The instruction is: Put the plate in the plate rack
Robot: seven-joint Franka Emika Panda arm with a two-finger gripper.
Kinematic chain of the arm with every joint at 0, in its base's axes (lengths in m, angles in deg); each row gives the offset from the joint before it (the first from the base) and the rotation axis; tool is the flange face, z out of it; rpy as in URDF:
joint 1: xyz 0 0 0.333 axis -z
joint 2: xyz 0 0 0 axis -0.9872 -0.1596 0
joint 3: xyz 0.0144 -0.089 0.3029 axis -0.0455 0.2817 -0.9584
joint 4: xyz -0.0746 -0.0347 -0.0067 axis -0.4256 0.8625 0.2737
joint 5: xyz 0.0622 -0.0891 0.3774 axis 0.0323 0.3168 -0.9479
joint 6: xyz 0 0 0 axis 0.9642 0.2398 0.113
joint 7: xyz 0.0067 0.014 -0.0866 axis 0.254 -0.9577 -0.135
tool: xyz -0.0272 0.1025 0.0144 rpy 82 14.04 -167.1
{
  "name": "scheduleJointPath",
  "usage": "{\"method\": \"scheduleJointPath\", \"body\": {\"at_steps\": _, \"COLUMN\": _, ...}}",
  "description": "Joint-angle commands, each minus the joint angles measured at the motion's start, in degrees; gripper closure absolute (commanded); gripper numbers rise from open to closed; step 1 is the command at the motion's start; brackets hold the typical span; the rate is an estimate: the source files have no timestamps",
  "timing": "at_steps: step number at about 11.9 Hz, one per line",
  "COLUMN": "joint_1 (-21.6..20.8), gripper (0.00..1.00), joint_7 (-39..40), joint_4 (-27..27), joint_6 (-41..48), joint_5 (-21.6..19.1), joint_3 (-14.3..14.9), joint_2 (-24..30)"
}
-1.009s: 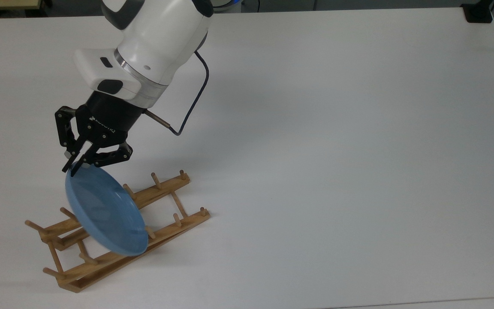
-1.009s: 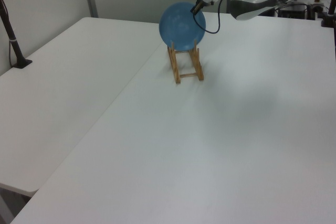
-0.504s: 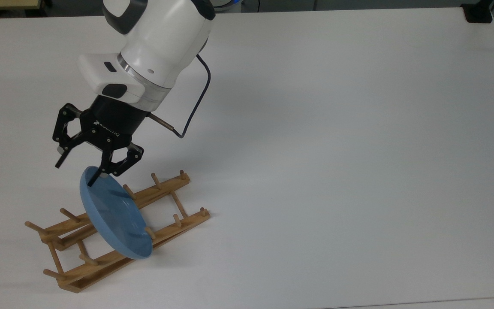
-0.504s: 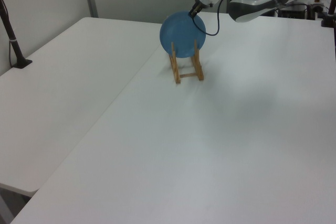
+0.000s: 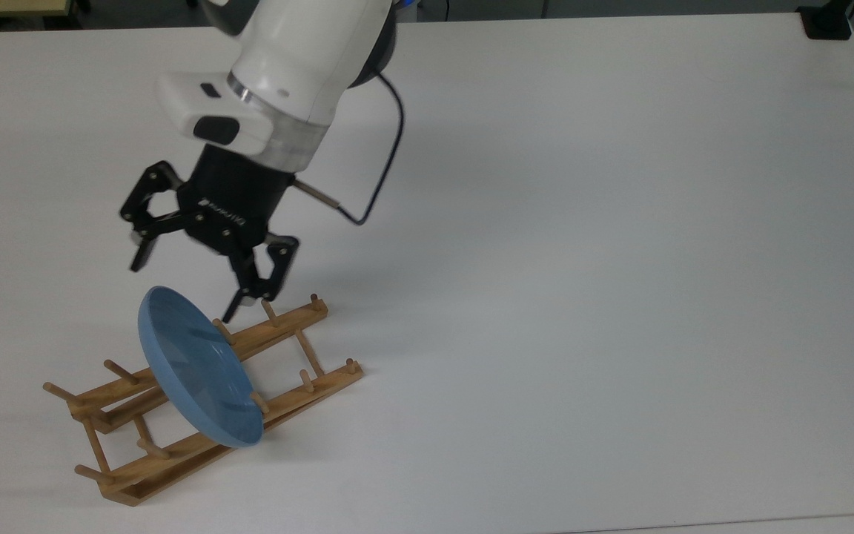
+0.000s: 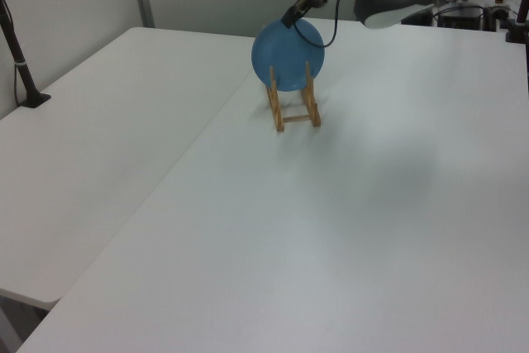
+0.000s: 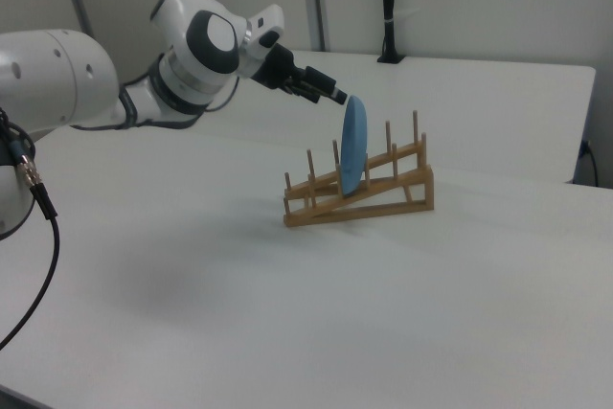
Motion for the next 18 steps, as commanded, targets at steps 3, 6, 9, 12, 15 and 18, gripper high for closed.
{"method": "scheduleJointPath", "body": {"at_steps": 3, "joint_1": -3.22, "gripper": 0.00, "joint_7": 6.18, "joint_4": -3.99, "joint_6": 8.12, "joint_5": -17.59, "joint_3": -0.18, "joint_2": 6.58}}
{"method": "scheduleJointPath", "body": {"at_steps": 6, "joint_1": -2.78, "gripper": 0.00, "joint_7": 23.92, "joint_4": -6.63, "joint_6": 19.88, "joint_5": -36.22, "joint_3": -0.10, "joint_2": 13.61}}
{"method": "scheduleJointPath", "body": {"at_steps": 9, "joint_1": -1.99, "gripper": 0.00, "joint_7": 42.72, "joint_4": -14.07, "joint_6": 32.47, "joint_5": -46.79, "joint_3": 2.35, "joint_2": 24.14}}
{"method": "scheduleJointPath", "body": {"at_steps": 12, "joint_1": -1.82, "gripper": 0.00, "joint_7": 44.09, "joint_4": -18.76, "joint_6": 41.33, "joint_5": -46.98, "joint_3": 2.63, "joint_2": 31.11}}
{"method": "scheduleJointPath", "body": {"at_steps": 15, "joint_1": -1.20, "gripper": 0.00, "joint_7": 43.91, "joint_4": -18.15, "joint_6": 42.33, "joint_5": -46.98, "joint_3": 2.98, "joint_2": 30.95}}
{"method": "scheduleJointPath", "body": {"at_steps": 18, "joint_1": -1.11, "gripper": 0.00, "joint_7": 43.91, "joint_4": -17.36, "joint_6": 42.51, "joint_5": -46.98, "joint_3": 3.07, "joint_2": 30.59}}
